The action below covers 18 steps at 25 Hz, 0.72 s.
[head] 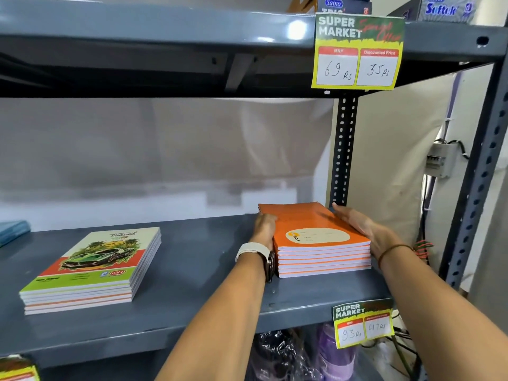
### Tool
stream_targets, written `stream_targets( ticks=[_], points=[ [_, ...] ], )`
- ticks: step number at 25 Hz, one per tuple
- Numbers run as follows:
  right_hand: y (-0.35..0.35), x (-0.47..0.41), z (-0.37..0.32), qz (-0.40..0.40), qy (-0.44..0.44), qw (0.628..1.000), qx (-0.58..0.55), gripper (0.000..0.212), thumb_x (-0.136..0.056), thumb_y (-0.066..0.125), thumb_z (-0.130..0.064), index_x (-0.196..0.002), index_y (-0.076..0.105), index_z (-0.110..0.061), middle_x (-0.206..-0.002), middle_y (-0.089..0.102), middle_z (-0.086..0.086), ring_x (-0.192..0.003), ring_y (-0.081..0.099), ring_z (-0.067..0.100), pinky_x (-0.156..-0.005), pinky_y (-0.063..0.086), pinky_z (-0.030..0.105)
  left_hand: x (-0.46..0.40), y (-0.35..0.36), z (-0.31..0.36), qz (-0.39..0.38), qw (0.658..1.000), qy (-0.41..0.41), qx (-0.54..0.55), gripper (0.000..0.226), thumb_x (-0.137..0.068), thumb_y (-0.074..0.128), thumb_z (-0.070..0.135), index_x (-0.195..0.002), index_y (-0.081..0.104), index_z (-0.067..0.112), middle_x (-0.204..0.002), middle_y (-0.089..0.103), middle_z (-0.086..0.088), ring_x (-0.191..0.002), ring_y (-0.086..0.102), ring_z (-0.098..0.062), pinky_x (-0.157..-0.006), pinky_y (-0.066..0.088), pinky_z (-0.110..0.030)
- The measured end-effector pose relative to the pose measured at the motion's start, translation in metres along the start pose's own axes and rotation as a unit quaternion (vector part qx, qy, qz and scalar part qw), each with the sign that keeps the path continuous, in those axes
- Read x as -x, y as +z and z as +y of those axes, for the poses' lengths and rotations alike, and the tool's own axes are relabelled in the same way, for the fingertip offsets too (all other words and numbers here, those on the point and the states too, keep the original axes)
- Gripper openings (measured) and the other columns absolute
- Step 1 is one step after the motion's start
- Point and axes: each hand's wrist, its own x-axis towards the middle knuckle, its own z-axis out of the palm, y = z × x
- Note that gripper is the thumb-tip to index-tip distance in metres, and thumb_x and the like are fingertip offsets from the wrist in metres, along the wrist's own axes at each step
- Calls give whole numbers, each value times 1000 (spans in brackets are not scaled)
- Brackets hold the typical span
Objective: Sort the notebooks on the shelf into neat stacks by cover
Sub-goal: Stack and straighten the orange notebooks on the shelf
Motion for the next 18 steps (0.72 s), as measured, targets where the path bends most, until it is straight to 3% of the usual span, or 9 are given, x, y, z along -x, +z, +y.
stream_targets(
  ticks=[3,7,8,10,12,15,18],
  points=[
    [14,-2,-1,8,-1,1000,-4,46,-96,40,-55,-117,54,-15,-89,64,12,-70,61,27,-63,53,35,1,-15,1,3,1000,-5,-15,14,-99,36,3,-107,47,5,-71,54,-10,-55,52,-21,-29,43,-14],
    [49,2,-9,3,-7,1000,3,56,-98,40,-52,-136,49,-13,-119,65,16,-66,61,23,-54,54,29,-2,-47,8,-1,999,-22,-31,25,-100,35,4,-78,47,8,-69,53,-10,-55,52,-21,-34,46,-19],
    [59,2,-9,-2,-2,1000,3,58,-97,42,-53,-137,49,-11,-118,66,16,-65,62,23,-54,54,28,-5,-57,10,1,999,-32,-41,27,-100,36,3,-75,46,9,-68,52,-10,-55,52,-22,-36,47,-21],
    [80,5,-10,-13,15,1000,-3,60,-94,45,-57,-131,52,-10,-90,69,12,-56,64,23,-47,54,27,-7,-81,15,7,997,-41,-67,28,-98,37,0,-73,45,8,-68,51,-11,-55,51,-22,-40,48,-24],
    [101,7,-12,-24,21,1000,-2,54,-93,46,-57,-120,55,-11,-74,65,9,-49,64,22,-44,54,26,-8,-103,23,11,994,-31,-101,29,-96,41,-2,-70,45,9,-68,49,-8,-57,49,-19,-51,48,-29],
    [134,15,-15,-40,9,999,-8,42,-96,42,-54,-97,53,-14,-70,64,9,-44,63,21,-42,54,26,-2,-132,32,23,988,0,-152,35,-96,46,0,-65,40,17,-70,42,0,-59,41,-10,-57,40,-20],
    [160,21,-16,-56,12,998,-12,44,-96,42,-55,-93,54,-13,-68,63,8,-45,63,22,-44,53,26,-1,-155,37,32,976,13,-216,39,-96,46,-1,-64,36,18,-69,39,3,-59,38,-7,-54,37,-16]
  ],
)
